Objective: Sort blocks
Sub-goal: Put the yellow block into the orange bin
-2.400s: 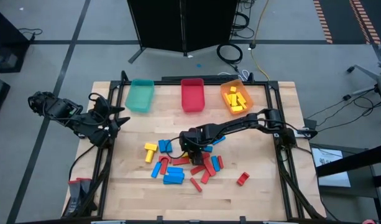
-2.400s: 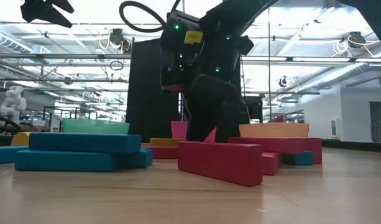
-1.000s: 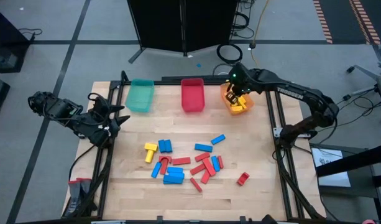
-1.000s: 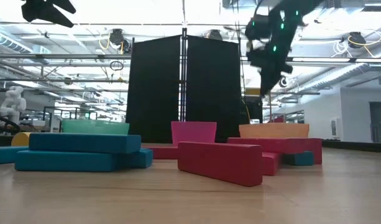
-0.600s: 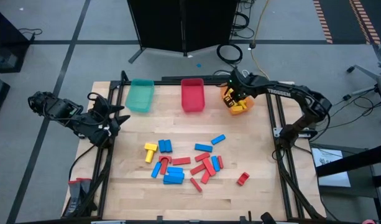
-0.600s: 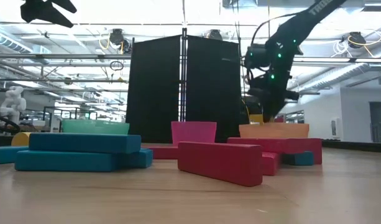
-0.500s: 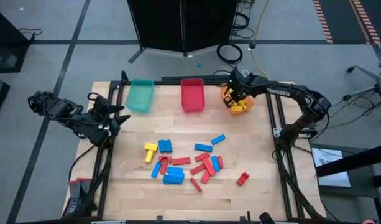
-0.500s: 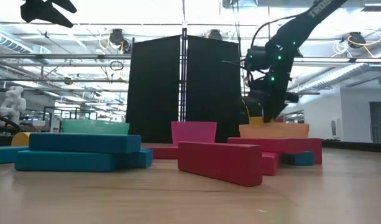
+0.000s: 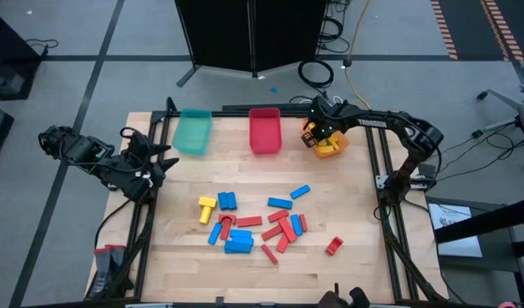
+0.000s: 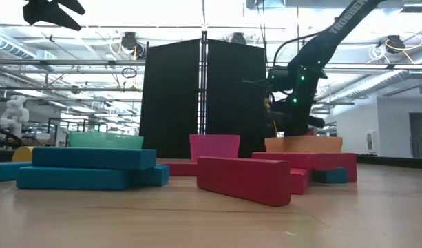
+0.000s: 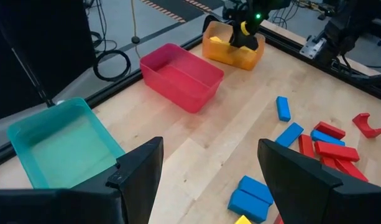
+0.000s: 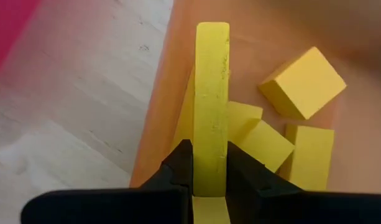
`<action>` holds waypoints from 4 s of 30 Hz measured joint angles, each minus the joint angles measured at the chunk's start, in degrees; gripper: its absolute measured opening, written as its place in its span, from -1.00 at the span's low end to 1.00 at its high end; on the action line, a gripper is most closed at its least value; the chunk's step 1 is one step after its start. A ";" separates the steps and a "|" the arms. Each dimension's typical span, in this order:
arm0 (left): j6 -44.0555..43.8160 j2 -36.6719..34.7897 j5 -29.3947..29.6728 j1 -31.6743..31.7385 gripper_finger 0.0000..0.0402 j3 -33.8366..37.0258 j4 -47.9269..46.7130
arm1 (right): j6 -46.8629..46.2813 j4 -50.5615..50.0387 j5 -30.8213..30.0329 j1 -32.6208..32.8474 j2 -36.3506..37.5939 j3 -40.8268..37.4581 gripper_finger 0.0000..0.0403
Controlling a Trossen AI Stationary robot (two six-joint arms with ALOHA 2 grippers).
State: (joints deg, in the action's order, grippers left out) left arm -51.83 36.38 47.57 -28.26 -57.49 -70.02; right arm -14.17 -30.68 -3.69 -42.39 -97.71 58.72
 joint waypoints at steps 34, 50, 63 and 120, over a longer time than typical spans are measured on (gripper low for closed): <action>19.17 27.58 -18.81 2.38 0.33 -0.02 0.95 | 16.62 -44.31 11.57 3.64 14.44 55.49 -0.02; 38.47 30.12 -37.35 12.13 0.33 13.18 17.01 | 10.11 -59.34 11.53 9.94 27.81 55.52 -0.02; 40.41 30.84 -43.45 18.52 0.33 16.24 23.24 | 5.47 -59.28 11.18 9.92 34.89 55.54 -0.02; 43.46 50.92 -43.95 30.13 -0.33 -6.52 34.31 | 6.13 -59.36 7.56 9.88 38.05 55.52 -0.03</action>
State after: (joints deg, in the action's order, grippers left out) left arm -8.36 87.30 3.62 1.87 -64.01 -35.71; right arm -8.05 -90.03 3.87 -32.51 -59.66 114.24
